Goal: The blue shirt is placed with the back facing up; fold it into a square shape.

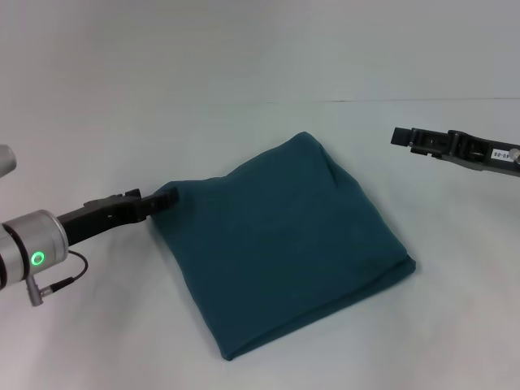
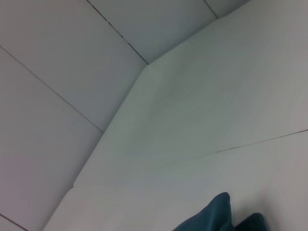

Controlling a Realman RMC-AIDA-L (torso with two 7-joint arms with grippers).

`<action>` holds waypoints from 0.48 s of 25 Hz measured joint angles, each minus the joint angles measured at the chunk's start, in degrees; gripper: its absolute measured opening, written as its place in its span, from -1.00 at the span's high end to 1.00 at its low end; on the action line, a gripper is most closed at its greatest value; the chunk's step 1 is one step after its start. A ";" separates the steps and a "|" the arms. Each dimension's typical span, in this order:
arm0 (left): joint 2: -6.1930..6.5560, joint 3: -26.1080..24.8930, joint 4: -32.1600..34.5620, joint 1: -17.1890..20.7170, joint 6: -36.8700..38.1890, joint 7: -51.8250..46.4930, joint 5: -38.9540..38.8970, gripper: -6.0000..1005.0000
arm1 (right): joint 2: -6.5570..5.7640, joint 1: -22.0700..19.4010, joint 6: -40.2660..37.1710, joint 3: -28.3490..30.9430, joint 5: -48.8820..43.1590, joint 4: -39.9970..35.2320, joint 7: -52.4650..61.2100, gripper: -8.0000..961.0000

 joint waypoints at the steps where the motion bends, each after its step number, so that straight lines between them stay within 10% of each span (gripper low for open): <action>1: 0.00 0.02 -0.14 -0.02 -0.18 0.03 0.01 -0.70 | 0.01 0.00 0.00 -0.04 0.00 0.00 0.00 -0.45; 12: -0.04 1.67 -2.61 -1.34 -2.26 0.45 0.09 -0.70 | 0.40 0.00 0.26 -0.03 0.00 -0.02 0.03 -0.44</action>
